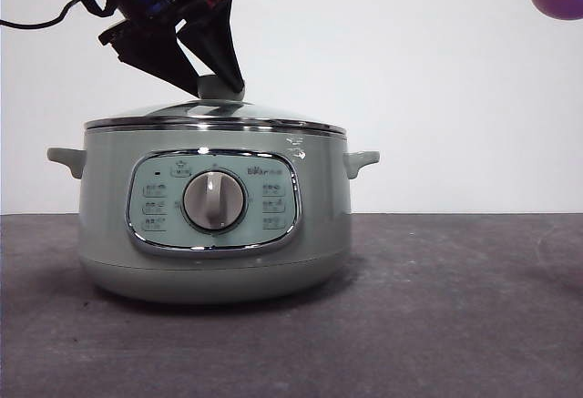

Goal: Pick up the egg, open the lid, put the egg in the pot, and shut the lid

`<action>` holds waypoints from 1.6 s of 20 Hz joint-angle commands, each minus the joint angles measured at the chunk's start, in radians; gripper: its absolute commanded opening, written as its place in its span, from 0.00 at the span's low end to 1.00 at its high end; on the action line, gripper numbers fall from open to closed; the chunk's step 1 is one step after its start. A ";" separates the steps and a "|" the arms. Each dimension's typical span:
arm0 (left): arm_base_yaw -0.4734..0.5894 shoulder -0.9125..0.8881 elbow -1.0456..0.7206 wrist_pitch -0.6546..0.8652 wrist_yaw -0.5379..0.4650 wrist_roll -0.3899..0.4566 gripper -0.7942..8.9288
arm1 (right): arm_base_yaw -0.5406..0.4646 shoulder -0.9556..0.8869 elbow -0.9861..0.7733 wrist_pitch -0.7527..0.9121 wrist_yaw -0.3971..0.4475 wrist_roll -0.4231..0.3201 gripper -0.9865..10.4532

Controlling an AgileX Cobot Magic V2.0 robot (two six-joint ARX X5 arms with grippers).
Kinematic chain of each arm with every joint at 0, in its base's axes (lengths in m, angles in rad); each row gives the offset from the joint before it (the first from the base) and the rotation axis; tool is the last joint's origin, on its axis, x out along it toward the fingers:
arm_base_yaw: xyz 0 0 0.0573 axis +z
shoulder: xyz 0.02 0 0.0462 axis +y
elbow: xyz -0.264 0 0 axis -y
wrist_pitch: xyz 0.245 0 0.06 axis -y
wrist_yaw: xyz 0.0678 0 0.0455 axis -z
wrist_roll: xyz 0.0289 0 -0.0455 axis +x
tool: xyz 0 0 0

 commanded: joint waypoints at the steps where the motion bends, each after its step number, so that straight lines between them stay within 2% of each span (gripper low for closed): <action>1: 0.001 -0.027 0.005 0.021 0.000 -0.012 0.07 | 0.001 -0.003 0.000 0.011 -0.002 0.006 0.07; 10: 0.002 -0.210 0.006 -0.016 -0.007 -0.012 0.07 | 0.003 0.000 0.000 0.064 -0.011 0.006 0.07; 13: 0.002 -0.326 0.006 -0.080 -0.046 -0.012 0.07 | 0.003 0.042 0.000 0.134 -0.124 0.008 0.07; 15: 0.002 -0.420 0.006 -0.135 -0.079 -0.011 0.07 | 0.018 0.099 0.002 0.192 -0.134 0.022 0.07; 19: 0.002 -0.601 0.006 -0.271 -0.140 -0.011 0.07 | 0.101 0.274 0.051 0.298 -0.133 0.024 0.07; 24: 0.002 -0.768 0.006 -0.419 -0.173 -0.055 0.07 | 0.211 0.593 0.267 0.363 -0.126 -0.013 0.07; 32: 0.002 -0.857 0.006 -0.533 -0.192 -0.084 0.07 | 0.303 1.056 0.593 0.382 -0.093 -0.127 0.07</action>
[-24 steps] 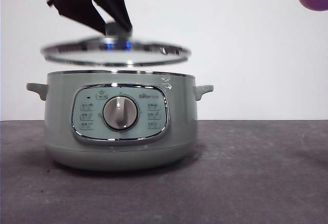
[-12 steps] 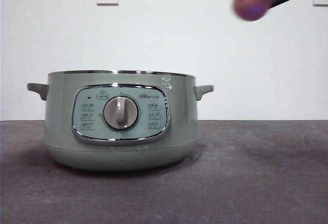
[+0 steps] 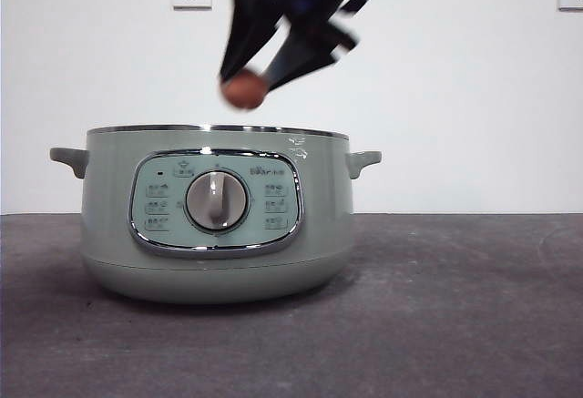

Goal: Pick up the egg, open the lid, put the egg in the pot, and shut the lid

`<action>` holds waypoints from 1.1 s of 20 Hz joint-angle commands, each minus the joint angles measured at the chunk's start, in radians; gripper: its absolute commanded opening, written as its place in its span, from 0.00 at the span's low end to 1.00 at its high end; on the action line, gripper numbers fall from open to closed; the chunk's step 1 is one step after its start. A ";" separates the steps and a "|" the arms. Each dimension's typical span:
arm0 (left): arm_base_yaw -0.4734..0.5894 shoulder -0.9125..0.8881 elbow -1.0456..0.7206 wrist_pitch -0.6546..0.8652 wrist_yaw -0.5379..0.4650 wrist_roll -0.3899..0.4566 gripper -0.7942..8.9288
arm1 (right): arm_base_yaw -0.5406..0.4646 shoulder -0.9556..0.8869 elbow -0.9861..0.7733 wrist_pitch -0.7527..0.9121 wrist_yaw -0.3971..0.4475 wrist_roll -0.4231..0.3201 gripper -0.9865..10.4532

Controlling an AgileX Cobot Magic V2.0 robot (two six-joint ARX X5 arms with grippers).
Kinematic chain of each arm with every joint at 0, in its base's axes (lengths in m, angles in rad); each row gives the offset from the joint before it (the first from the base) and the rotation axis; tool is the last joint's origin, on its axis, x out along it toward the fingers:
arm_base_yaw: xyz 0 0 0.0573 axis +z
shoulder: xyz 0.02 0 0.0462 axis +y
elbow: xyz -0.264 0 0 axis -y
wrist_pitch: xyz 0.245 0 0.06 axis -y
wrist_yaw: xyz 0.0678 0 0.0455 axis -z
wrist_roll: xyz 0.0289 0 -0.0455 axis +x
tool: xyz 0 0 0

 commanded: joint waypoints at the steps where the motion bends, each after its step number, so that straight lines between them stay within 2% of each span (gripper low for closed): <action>1: 0.001 -0.005 0.007 0.050 0.000 -0.011 0.07 | 0.015 0.094 0.035 0.019 0.030 -0.050 0.07; 4: 0.001 -0.005 0.007 0.051 0.000 -0.014 0.07 | 0.023 0.167 0.035 0.032 0.072 -0.095 0.07; 15: 0.001 -0.005 0.007 0.061 0.001 -0.013 0.07 | 0.030 0.245 0.035 -0.006 0.106 -0.124 0.07; 16: 0.001 -0.005 0.007 0.061 0.001 -0.013 0.07 | 0.031 0.245 0.035 -0.011 0.101 -0.124 0.14; 18: 0.001 -0.005 0.007 0.062 0.001 -0.013 0.07 | 0.036 0.241 0.036 -0.005 0.106 -0.114 0.45; 19: 0.001 -0.004 0.007 0.063 0.001 -0.013 0.07 | 0.036 0.235 0.036 -0.003 0.108 -0.107 0.51; 22: 0.001 0.020 0.007 0.077 0.001 -0.012 0.07 | 0.034 0.168 0.036 -0.003 0.134 -0.097 0.51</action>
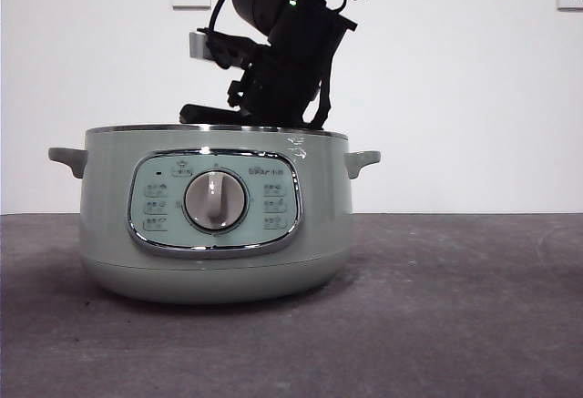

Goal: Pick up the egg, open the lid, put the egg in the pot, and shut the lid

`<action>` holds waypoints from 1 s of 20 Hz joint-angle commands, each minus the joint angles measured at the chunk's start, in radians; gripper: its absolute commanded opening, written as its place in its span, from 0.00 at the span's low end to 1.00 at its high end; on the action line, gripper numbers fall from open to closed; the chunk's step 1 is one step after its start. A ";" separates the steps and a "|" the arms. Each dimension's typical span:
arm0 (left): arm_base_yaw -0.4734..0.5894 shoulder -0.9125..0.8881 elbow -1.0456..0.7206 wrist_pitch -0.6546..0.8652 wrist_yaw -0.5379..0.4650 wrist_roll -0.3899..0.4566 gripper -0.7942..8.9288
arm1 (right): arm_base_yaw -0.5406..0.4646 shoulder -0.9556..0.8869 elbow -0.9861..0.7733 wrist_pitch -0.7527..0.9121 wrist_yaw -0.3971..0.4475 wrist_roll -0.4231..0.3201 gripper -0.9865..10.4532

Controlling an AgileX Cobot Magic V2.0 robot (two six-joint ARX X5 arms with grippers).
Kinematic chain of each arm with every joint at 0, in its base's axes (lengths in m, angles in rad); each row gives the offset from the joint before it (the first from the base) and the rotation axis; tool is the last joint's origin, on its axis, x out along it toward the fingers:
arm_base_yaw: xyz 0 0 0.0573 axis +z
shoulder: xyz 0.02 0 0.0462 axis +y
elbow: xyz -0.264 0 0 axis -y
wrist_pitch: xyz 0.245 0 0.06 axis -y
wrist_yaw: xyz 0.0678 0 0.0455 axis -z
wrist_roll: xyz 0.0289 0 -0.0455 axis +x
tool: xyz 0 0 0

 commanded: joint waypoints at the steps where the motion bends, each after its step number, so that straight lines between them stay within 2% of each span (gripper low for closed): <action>1: 0.001 0.016 0.007 0.069 0.000 0.000 0.07 | 0.002 -0.079 0.003 0.000 0.010 0.017 0.51; 3: 0.001 0.058 0.007 0.100 0.003 0.005 0.07 | -0.002 -0.187 0.003 -0.052 0.091 0.029 0.51; 5: 0.001 0.121 0.007 0.161 0.018 0.031 0.07 | -0.004 -0.339 0.003 -0.146 0.222 0.029 0.51; 7: 0.000 0.216 0.007 0.235 0.074 0.032 0.07 | -0.005 -0.509 0.003 -0.210 0.322 0.039 0.51; 8: -0.001 0.264 0.007 0.271 0.094 0.039 0.07 | -0.006 -0.585 0.003 -0.227 0.344 0.039 0.50; 14: -0.002 0.518 0.007 0.459 0.167 0.055 0.07 | -0.006 -0.919 0.003 -0.293 0.350 0.048 0.50; 20: -0.002 0.655 0.007 0.557 0.190 0.057 0.07 | -0.005 -1.053 0.003 -0.338 0.350 0.052 0.50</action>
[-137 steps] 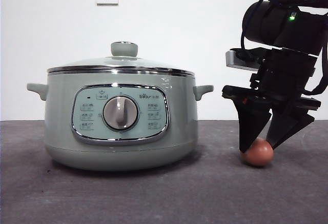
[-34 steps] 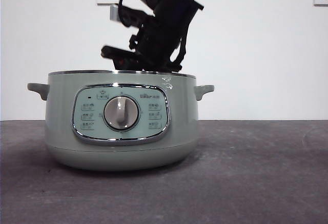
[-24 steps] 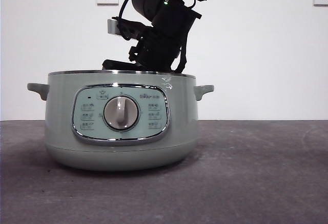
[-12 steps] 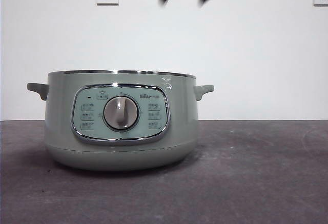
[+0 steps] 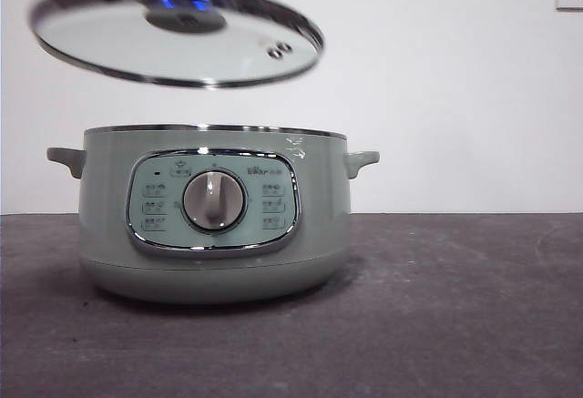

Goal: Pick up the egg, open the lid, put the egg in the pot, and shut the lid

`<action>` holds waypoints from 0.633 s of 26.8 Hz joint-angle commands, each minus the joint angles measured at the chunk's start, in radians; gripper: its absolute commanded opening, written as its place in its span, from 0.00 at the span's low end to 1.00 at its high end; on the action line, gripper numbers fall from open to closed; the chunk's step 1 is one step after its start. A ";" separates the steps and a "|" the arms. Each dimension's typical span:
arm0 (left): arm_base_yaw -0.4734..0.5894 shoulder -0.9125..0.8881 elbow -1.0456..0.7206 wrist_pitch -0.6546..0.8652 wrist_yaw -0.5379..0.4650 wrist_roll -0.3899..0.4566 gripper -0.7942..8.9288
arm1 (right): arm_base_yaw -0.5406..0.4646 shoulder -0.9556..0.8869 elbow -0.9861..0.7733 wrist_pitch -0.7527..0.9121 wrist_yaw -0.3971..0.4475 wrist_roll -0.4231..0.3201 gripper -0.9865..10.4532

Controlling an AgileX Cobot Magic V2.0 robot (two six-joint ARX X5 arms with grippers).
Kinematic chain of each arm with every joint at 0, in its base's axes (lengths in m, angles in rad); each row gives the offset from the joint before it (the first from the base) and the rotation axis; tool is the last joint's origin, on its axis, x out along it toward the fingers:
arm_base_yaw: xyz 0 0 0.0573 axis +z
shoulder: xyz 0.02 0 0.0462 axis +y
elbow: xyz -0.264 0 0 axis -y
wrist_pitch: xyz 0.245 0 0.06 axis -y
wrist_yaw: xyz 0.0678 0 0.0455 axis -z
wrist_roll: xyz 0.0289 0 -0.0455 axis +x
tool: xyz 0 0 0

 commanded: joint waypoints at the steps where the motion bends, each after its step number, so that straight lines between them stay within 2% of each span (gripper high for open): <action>1: -0.001 0.040 0.007 0.071 0.005 0.012 0.07 | 0.000 -0.042 0.002 -0.012 0.006 0.018 0.50; 17: -0.005 0.192 0.006 0.119 0.000 0.010 0.07 | 0.000 -0.111 0.002 -0.084 0.006 0.017 0.50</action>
